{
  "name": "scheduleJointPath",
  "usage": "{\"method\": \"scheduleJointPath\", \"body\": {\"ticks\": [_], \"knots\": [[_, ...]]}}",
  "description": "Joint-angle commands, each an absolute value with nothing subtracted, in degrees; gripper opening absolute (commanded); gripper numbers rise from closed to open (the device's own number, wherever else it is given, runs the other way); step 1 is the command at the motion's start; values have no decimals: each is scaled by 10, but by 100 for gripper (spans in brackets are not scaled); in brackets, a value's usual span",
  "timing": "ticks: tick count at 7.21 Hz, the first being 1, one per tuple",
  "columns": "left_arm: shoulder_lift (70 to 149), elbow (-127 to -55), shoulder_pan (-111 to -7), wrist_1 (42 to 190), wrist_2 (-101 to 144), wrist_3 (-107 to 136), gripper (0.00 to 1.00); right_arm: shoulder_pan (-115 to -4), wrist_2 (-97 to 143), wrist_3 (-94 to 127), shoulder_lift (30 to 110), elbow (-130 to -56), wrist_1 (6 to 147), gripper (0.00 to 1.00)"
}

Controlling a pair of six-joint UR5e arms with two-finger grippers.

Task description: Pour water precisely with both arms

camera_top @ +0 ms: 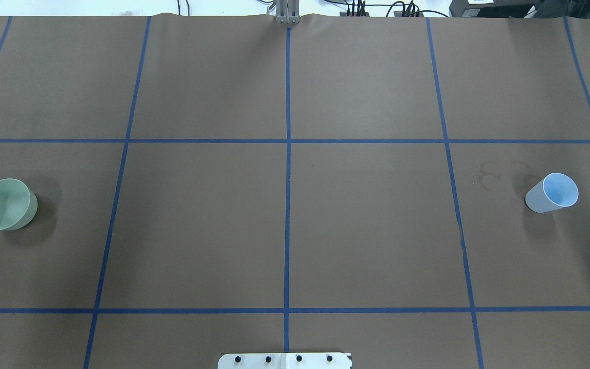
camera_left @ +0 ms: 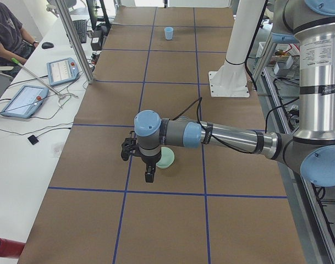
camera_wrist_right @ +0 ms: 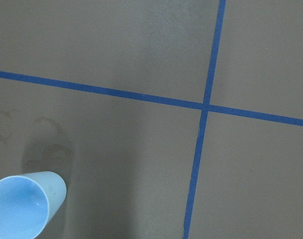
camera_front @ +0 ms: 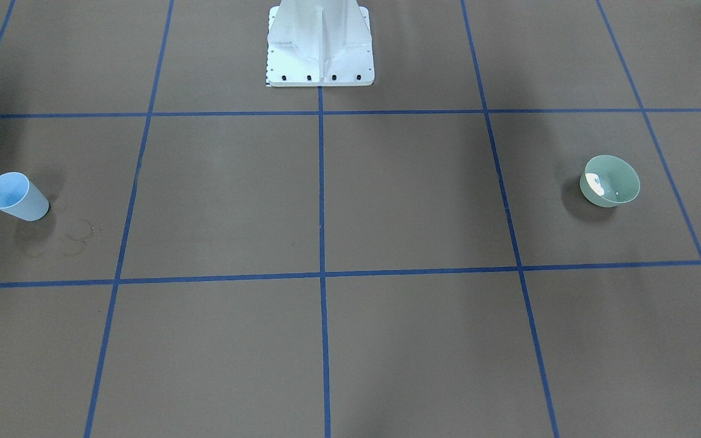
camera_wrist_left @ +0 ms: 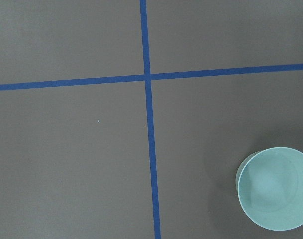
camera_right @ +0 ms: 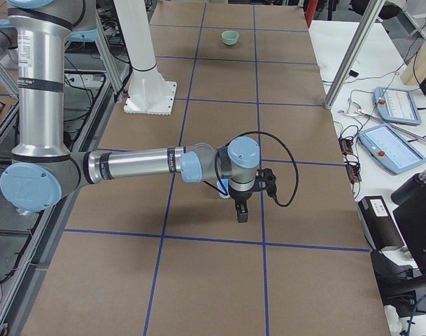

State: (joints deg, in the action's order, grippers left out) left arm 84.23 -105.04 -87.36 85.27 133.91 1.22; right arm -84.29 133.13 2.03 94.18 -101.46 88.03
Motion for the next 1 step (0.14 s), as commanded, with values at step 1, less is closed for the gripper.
{"method": "scheduleJointPath", "body": {"ticks": [1], "knots": [[842,-1050,-874,852,1339,13,100,-843,1327,18,936,-1010,882,99]]}}
